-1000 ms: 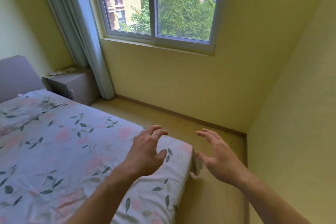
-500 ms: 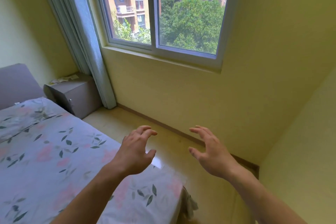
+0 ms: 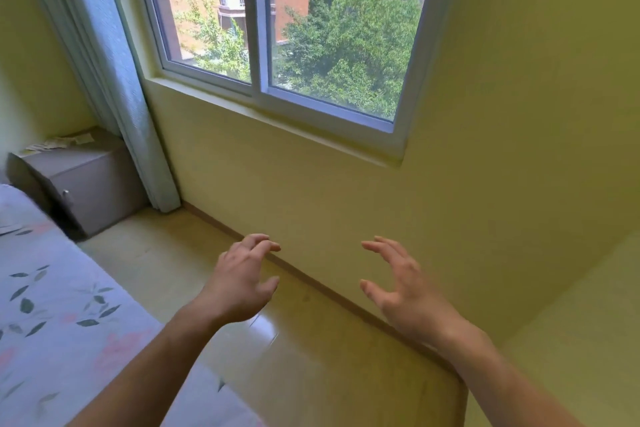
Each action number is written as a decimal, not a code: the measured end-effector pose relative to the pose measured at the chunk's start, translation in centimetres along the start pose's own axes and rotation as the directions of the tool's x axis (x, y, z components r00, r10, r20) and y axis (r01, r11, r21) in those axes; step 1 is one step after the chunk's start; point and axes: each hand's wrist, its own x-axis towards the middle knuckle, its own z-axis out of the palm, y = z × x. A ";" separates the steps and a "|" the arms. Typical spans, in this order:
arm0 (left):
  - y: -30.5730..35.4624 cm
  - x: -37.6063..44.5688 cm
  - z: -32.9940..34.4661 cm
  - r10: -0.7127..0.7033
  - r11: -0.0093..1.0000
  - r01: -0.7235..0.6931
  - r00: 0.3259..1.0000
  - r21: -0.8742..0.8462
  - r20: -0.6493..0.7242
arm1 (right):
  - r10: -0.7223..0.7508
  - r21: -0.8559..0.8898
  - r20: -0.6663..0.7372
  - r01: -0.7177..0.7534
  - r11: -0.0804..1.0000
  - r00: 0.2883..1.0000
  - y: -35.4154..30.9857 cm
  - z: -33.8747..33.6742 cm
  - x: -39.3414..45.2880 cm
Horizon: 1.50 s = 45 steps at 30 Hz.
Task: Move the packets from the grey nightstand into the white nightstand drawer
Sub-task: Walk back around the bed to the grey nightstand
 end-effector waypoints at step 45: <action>-37.5 39.3 -20.4 -0.678 0.705 0.705 0.640 -0.075 -0.362 | -0.643 0.163 0.466 0.656 0.737 0.607 -27.8 19.8 76.0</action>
